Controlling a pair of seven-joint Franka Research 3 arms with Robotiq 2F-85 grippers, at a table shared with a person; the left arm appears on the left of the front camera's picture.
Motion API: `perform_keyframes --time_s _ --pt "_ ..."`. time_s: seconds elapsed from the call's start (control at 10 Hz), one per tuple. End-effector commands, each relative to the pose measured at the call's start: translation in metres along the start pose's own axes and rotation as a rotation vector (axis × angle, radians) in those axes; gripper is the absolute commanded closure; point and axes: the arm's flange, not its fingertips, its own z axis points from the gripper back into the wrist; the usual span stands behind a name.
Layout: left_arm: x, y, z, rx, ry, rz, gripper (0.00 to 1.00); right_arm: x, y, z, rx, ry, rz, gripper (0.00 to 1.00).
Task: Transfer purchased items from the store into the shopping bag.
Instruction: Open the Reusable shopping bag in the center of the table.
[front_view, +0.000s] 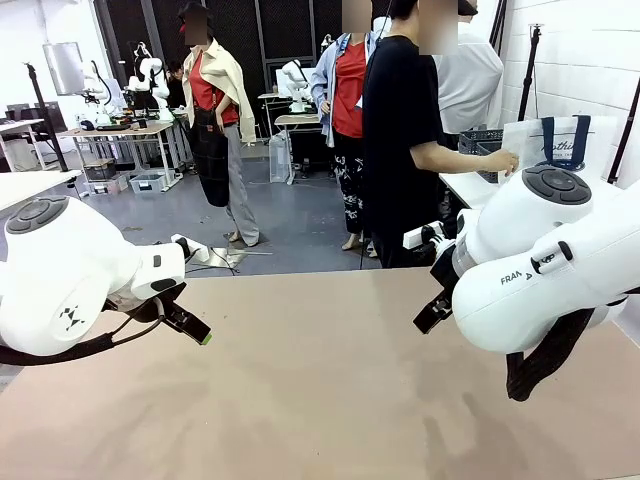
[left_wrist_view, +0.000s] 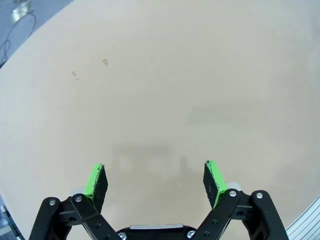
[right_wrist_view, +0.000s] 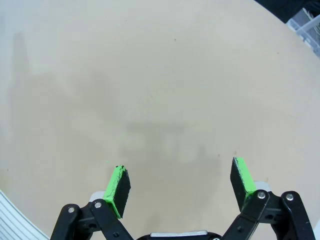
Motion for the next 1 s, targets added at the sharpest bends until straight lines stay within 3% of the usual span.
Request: perform_keyframes --time_s 0.0,0.9 --pt "-0.0004 0.0014 0.0000 0.000 0.000 0.003 0.00 0.0000 -0.0001 0.0000 0.000 0.000 0.000 0.00" --pt "-0.0004 0.0014 0.0000 0.000 0.000 0.003 0.00 0.0000 -0.0001 0.0000 0.000 0.000 0.000 0.00"
